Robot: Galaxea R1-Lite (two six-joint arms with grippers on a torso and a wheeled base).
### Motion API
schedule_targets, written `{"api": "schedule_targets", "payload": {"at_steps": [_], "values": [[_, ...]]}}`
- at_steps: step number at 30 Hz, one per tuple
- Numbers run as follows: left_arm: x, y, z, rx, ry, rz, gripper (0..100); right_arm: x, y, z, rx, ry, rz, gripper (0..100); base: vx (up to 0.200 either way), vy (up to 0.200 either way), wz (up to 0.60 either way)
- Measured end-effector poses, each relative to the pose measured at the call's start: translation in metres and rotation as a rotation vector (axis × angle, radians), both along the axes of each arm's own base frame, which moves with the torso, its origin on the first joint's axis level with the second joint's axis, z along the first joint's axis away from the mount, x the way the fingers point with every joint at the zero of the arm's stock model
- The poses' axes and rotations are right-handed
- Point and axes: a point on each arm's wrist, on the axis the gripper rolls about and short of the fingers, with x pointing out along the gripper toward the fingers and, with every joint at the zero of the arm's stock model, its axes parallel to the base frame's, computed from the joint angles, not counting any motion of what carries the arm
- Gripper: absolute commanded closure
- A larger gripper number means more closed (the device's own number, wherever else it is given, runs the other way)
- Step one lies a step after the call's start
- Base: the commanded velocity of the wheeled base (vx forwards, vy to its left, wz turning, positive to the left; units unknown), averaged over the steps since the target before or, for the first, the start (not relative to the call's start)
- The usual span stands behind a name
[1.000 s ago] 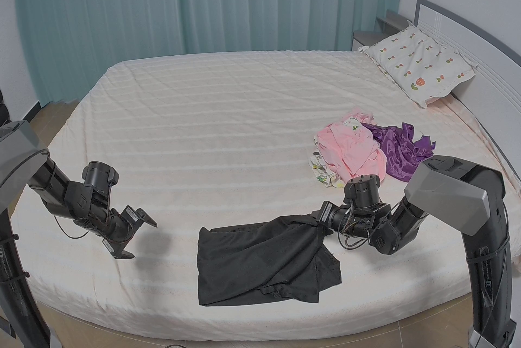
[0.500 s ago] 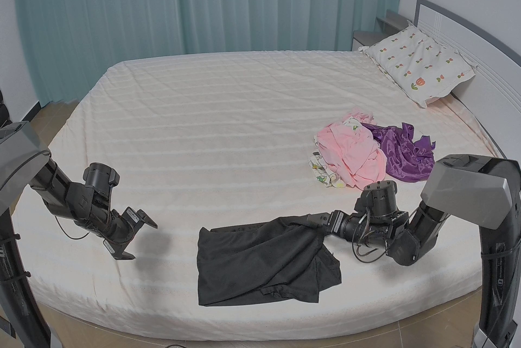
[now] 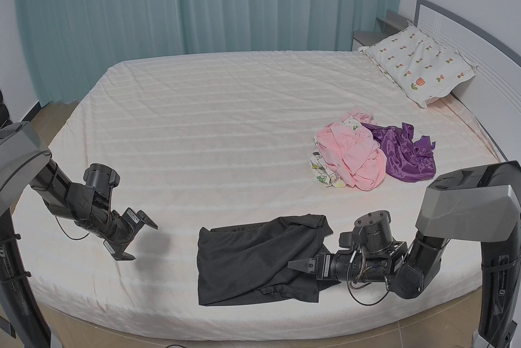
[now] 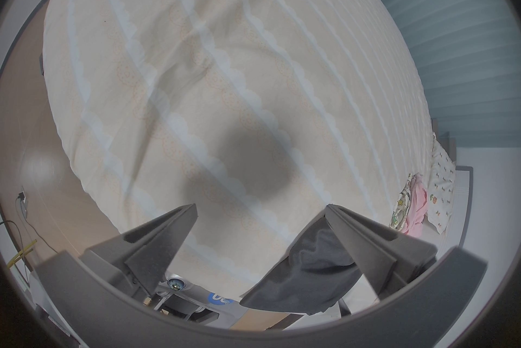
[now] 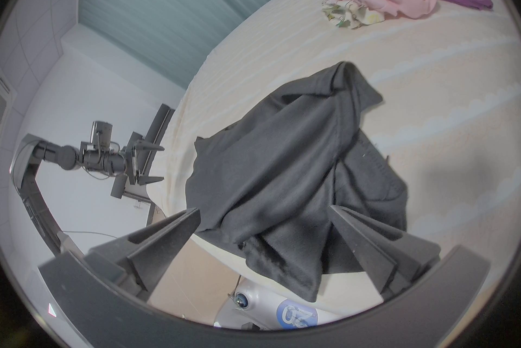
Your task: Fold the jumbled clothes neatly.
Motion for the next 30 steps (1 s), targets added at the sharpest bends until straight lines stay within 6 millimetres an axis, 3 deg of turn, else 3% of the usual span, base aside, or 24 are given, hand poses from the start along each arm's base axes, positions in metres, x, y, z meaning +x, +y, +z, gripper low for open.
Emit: {"api": "schedule_targets", "payload": {"at_steps": [22, 23, 30], "values": [[0.0, -0.001, 0.0, 0.0, 0.001, -0.002, 0, -0.013, 0.017, -0.03, -0.175, -0.066, 0.02, 0, 0.0, 0.0, 0.0], [0.0, -0.001, 0.0, 0.0, 0.001, -0.002, 0, -0.013, 0.018, -0.03, -0.173, -0.07, 0.021, 100, 0.0, 0.0, 0.0], [0.0, -0.001, 0.0, -0.001, 0.0, -0.002, 0, -0.014, 0.017, -0.032, -0.15, -0.08, 0.008, 100, 0.0, 0.0, 0.0]]}}
